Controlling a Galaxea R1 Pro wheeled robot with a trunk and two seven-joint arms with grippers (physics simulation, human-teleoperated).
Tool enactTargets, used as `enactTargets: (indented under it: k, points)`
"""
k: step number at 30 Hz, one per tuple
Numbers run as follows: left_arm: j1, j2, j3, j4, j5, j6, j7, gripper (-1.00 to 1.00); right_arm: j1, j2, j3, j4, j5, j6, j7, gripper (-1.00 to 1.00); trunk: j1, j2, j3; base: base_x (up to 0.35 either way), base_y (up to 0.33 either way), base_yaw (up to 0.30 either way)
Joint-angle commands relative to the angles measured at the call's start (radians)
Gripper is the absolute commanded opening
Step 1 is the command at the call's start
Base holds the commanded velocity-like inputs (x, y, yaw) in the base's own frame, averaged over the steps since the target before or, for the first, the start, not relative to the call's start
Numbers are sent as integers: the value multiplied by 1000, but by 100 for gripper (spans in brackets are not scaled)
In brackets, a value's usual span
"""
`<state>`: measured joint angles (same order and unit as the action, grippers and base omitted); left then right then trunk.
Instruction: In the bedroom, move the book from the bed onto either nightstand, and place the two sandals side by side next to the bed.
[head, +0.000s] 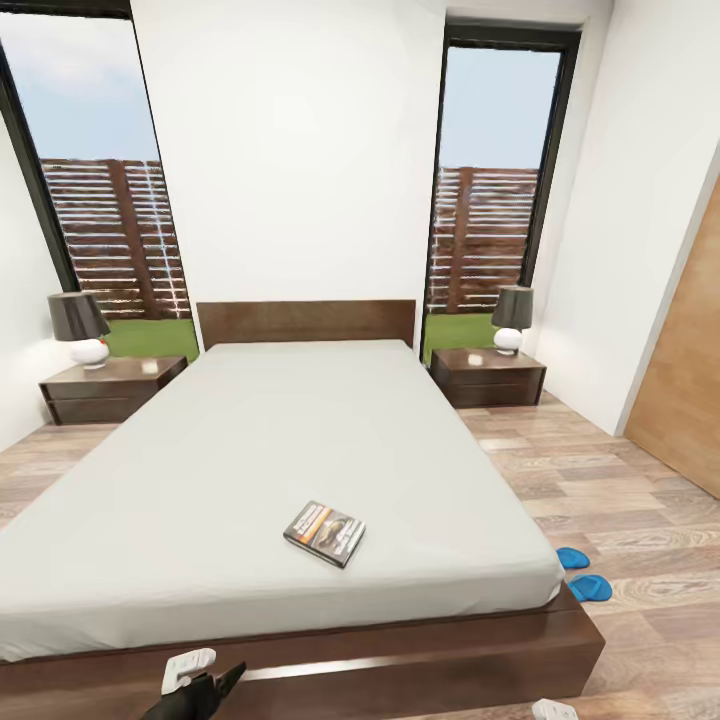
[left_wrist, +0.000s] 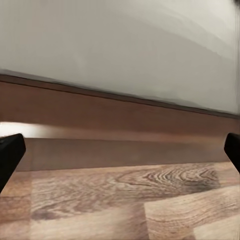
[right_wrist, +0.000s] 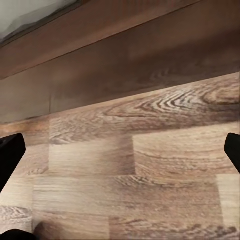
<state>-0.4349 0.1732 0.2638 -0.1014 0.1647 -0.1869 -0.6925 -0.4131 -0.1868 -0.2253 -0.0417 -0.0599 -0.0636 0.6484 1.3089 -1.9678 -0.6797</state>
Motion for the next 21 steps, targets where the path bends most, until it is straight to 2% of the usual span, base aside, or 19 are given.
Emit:
enactTargets:
  k: [1, 21]
  points:
    - [-1, 1, -3, 2, 8, -2, -4, 100, -1, 0, 2, 2, -6, -2, 4, 100, -4, 7, 2, 0, 0, 0]
    - [-1, 1, -3, 2, 7, -2, -4, 100, -1, 0, 2, 1, -6, -2, 4, 100, -81, 147, 36, 0, 0, 0]
